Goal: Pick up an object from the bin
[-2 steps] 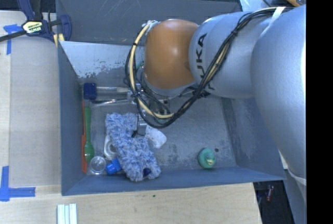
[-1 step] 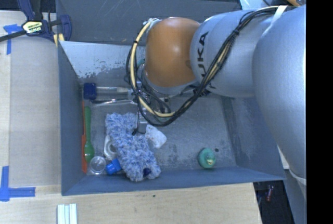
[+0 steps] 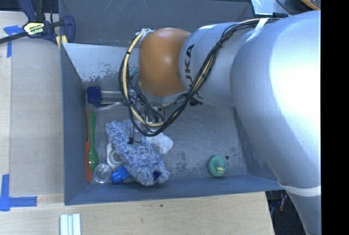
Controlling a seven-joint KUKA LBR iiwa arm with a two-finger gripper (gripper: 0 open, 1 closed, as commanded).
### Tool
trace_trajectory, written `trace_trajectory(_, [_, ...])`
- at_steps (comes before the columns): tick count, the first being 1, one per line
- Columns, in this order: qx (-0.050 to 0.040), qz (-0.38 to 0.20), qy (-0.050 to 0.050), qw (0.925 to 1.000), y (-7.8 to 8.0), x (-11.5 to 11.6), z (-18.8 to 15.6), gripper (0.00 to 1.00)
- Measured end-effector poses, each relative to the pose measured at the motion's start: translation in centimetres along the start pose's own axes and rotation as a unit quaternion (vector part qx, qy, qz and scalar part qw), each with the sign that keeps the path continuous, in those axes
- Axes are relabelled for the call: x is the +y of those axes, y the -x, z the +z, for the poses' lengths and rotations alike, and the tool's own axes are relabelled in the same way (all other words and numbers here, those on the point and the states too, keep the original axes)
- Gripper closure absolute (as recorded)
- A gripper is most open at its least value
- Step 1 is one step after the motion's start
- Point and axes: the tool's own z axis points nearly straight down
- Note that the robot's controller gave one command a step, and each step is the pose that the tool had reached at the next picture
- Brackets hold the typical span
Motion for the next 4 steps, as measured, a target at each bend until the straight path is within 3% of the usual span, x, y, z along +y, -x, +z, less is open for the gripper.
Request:
trace_trajectory(1, [-0.0011,0.109,0.0,0.9941,0.2,-0.8,0.0,0.0])
trace_trajectory(2, [-0.005,-0.192,0.0,0.9815,-0.4,2.2,-0.1,0.0])
trace_trajectory(3, [-0.0056,-0.119,0.0,0.9929,-1.8,1.9,-0.1,0.0])
trace_trajectory(4, [-0.0073,-0.22,0.001,0.9754,-0.6,2.4,-0.3,1.0])
